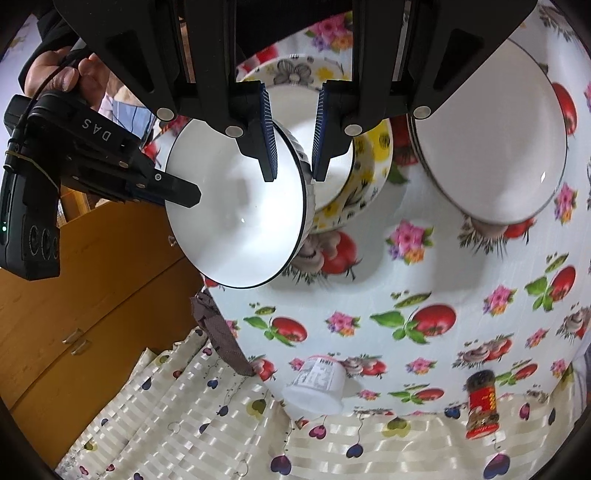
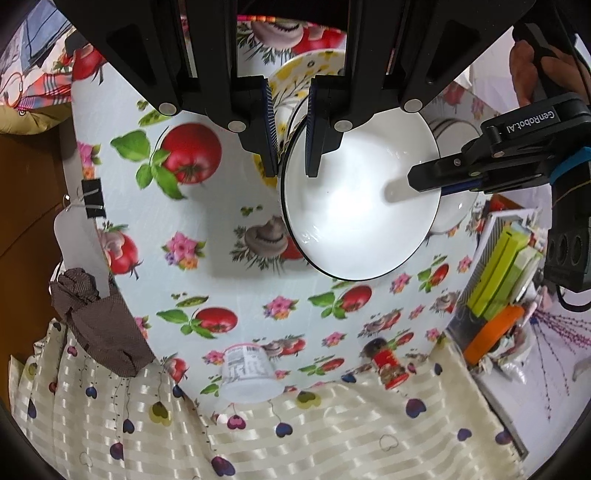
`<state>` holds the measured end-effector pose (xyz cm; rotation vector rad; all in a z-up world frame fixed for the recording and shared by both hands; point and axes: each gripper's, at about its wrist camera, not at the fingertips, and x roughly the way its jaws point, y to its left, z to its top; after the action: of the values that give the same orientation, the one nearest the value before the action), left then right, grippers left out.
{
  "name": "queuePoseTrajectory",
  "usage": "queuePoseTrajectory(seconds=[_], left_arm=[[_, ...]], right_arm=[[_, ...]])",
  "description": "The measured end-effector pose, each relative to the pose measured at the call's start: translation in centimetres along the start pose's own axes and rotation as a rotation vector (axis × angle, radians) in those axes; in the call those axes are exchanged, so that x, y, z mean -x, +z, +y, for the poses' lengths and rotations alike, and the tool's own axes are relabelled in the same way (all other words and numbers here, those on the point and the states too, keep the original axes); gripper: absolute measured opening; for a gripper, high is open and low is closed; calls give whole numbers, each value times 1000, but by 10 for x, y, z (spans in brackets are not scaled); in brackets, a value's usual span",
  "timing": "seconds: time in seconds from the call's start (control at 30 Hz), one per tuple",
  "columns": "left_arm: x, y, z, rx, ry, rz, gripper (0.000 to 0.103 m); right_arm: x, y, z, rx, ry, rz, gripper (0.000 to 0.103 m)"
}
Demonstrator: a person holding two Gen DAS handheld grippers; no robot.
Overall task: Organize plates and bowls
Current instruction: 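Carry the second white bowl with the right tool onto the first bowl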
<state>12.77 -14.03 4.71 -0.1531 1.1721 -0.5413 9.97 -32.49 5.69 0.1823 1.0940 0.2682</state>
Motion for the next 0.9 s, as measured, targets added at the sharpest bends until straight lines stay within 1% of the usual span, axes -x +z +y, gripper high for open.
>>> queuePoseTrajectory(seconds=[0.17, 0.3, 0.57, 0.9], left_arm=[[-3, -16, 9, 22, 9, 21, 20], [-7, -24, 16, 36, 18, 36, 20], [-18, -29, 21, 45, 26, 79, 20], [-24, -29, 24, 60, 14, 90, 20]], right_arm=[[-11, -13, 8, 15, 4, 39, 14], [-20, -17, 11, 22, 10, 61, 14], [-29, -21, 13, 31, 8, 92, 14], [-36, -21, 11, 40, 3, 106, 15]])
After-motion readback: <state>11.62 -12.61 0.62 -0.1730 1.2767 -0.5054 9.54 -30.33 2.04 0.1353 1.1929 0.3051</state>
